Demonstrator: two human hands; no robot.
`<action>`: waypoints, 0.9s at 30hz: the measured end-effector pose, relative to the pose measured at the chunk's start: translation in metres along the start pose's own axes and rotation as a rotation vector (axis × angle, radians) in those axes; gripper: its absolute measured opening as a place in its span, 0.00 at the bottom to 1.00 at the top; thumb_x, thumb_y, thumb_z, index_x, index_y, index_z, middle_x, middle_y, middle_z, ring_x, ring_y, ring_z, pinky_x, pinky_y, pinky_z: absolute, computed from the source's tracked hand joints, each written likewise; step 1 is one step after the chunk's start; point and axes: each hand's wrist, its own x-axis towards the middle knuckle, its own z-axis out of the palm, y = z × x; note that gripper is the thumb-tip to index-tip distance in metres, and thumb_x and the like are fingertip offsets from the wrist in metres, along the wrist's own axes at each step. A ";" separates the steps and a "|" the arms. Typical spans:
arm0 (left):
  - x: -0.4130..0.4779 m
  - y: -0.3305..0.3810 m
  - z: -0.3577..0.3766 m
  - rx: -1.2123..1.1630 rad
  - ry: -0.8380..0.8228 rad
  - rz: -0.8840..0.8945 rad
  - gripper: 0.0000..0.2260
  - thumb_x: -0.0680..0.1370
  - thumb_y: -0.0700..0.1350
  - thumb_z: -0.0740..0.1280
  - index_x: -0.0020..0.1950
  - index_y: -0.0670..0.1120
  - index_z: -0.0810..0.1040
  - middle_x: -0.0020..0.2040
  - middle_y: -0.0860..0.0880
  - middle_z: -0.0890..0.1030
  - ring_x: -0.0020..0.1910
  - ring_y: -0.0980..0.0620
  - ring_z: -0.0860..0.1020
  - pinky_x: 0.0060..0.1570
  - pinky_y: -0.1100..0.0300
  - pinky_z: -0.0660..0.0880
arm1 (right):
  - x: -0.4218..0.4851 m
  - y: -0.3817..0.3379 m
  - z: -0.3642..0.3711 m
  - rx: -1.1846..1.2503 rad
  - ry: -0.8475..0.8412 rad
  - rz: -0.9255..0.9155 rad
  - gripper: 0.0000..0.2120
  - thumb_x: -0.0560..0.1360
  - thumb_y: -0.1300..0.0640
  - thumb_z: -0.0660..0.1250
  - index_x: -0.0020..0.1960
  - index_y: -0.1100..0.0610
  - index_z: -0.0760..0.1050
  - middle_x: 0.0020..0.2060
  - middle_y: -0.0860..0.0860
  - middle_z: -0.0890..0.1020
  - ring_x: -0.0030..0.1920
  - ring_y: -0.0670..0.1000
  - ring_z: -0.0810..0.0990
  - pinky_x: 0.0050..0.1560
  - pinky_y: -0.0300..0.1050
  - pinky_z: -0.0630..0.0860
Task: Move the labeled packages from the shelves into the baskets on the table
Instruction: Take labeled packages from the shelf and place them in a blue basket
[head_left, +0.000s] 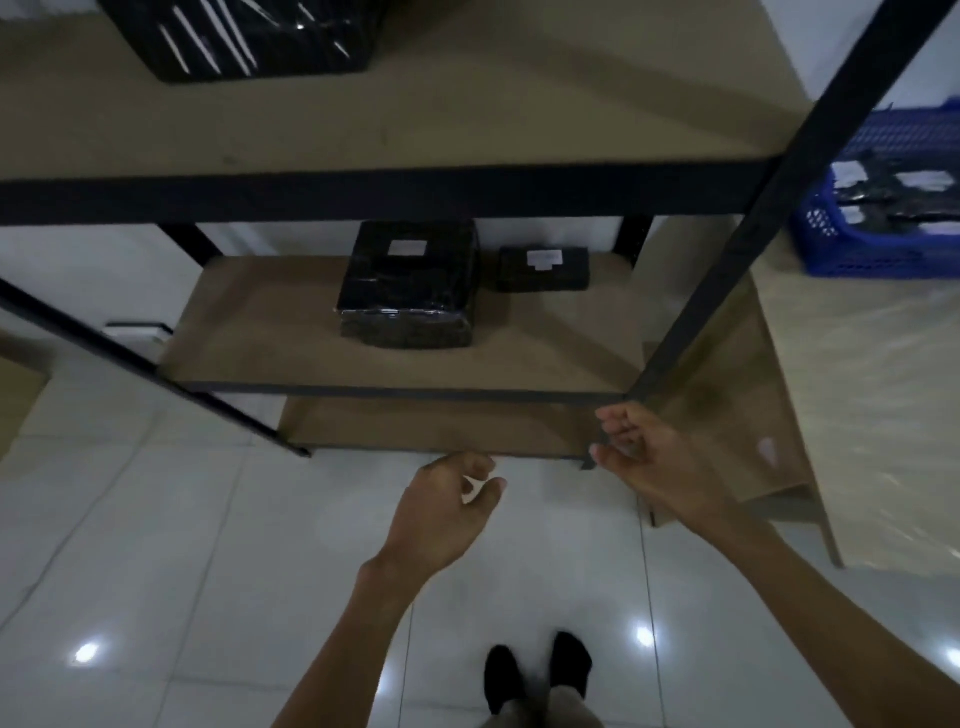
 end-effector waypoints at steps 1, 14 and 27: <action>0.015 -0.005 0.003 0.005 -0.022 0.024 0.09 0.76 0.52 0.68 0.54 0.51 0.80 0.49 0.59 0.80 0.47 0.60 0.78 0.50 0.65 0.74 | 0.013 0.004 0.007 0.008 0.011 0.008 0.15 0.72 0.56 0.72 0.55 0.49 0.73 0.48 0.47 0.77 0.49 0.48 0.77 0.52 0.44 0.76; 0.273 -0.091 0.089 0.292 0.081 0.376 0.15 0.75 0.55 0.67 0.58 0.49 0.77 0.58 0.50 0.77 0.58 0.50 0.74 0.57 0.56 0.71 | 0.206 0.095 0.088 0.052 0.305 -0.151 0.08 0.73 0.53 0.70 0.49 0.52 0.74 0.42 0.48 0.78 0.44 0.49 0.78 0.50 0.46 0.76; 0.320 -0.121 0.118 0.496 0.376 0.601 0.27 0.74 0.68 0.59 0.62 0.50 0.76 0.61 0.50 0.78 0.59 0.50 0.74 0.55 0.53 0.71 | 0.280 0.132 0.111 -0.344 0.486 -0.373 0.17 0.73 0.43 0.66 0.59 0.48 0.71 0.44 0.47 0.78 0.45 0.48 0.78 0.48 0.47 0.76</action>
